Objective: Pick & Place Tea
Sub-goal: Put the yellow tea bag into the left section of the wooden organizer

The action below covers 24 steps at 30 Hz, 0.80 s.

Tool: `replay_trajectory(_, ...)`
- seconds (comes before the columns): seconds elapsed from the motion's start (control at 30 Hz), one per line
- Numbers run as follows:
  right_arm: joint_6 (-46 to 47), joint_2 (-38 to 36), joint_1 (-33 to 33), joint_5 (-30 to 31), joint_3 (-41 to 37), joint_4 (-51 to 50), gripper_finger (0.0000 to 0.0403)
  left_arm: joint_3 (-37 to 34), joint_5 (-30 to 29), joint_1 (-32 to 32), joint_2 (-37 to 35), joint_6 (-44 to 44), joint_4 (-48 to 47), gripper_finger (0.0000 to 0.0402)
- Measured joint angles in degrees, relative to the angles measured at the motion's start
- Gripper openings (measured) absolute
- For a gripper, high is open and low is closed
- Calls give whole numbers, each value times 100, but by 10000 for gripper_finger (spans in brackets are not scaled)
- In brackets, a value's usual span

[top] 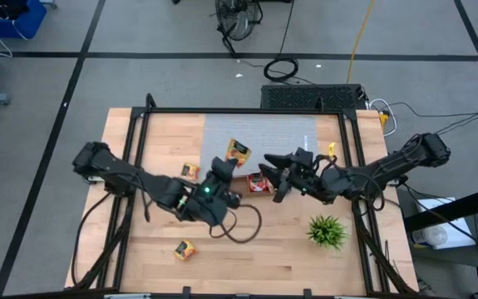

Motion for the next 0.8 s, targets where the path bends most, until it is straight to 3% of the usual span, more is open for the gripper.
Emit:
replay_trajectory(0.3, 707, -2, -243, -606, 0, -86, 180, 40, 24, -142, 437, 912, 1214, 2)
replay_trajectory(0.5, 833, -2, -241, -884, 0, -262, 169, 40, 20, -141, 457, 990, 1412, 3)
replay_trajectory(0.63, 866, -2, -241, -893, 0, -392, 117, 40, 182, -157, 457, 984, 1417, 2)
replay_trajectory(0.8, 720, -2, -240, -891, 0, -409, 15, 40, 262, -160, 457, 900, 1413, 2)
